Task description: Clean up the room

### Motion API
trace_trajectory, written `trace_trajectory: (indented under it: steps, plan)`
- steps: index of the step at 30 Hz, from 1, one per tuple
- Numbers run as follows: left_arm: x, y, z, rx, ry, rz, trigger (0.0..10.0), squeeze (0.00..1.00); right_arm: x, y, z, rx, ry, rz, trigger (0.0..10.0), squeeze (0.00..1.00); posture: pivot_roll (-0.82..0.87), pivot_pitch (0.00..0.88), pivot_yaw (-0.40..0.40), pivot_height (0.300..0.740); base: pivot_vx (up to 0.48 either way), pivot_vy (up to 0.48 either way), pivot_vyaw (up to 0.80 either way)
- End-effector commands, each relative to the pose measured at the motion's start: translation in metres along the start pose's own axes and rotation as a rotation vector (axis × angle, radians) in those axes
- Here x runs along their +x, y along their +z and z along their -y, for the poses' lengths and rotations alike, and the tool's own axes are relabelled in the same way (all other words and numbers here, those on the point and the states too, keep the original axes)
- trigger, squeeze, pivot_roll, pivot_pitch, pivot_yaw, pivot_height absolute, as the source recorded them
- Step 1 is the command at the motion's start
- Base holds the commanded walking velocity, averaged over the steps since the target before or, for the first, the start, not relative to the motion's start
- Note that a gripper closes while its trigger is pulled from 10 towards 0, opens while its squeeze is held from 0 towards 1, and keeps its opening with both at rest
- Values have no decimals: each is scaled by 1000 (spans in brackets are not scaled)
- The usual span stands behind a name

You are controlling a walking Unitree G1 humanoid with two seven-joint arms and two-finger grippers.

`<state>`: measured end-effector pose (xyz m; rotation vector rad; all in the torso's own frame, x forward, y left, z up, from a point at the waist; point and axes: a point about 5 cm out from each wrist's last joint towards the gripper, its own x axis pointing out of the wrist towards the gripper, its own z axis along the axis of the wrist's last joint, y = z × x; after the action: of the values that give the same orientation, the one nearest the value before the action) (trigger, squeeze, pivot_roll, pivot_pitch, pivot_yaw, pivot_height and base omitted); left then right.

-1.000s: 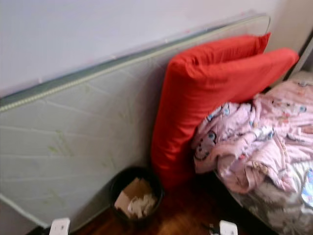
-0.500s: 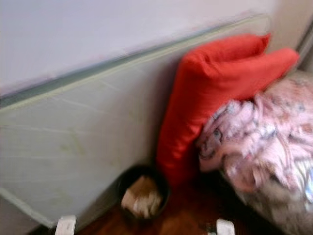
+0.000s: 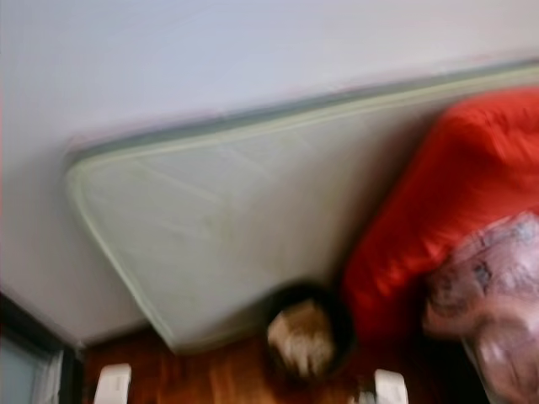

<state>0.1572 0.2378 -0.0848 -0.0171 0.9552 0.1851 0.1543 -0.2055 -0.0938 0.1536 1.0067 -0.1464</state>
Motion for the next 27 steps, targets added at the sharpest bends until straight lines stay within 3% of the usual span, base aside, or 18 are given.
trace_trajectory:
  steps: [1,4,21,27]
  plan:
    - [0,-1,5,-1,-17,-4,10000,0,-1,-2,6,0,-15,-7,10000,0,74,0,-6,740,0,0,800]
    - [0,-1,5,1,-21,-2,10000,0,-1,-2,6,-7,-19,-10,10000,0,71,0,-5,740,0,0,800]
    - [0,-1,6,-29,-32,3,10000,0,-2,-3,8,35,-45,-3,10000,0,76,0,-11,740,0,0,0]
    - [0,-1,5,-26,-31,3,10000,0,-1,-4,8,26,-44,-18,10000,0,77,0,-11,740,0,0,-721]
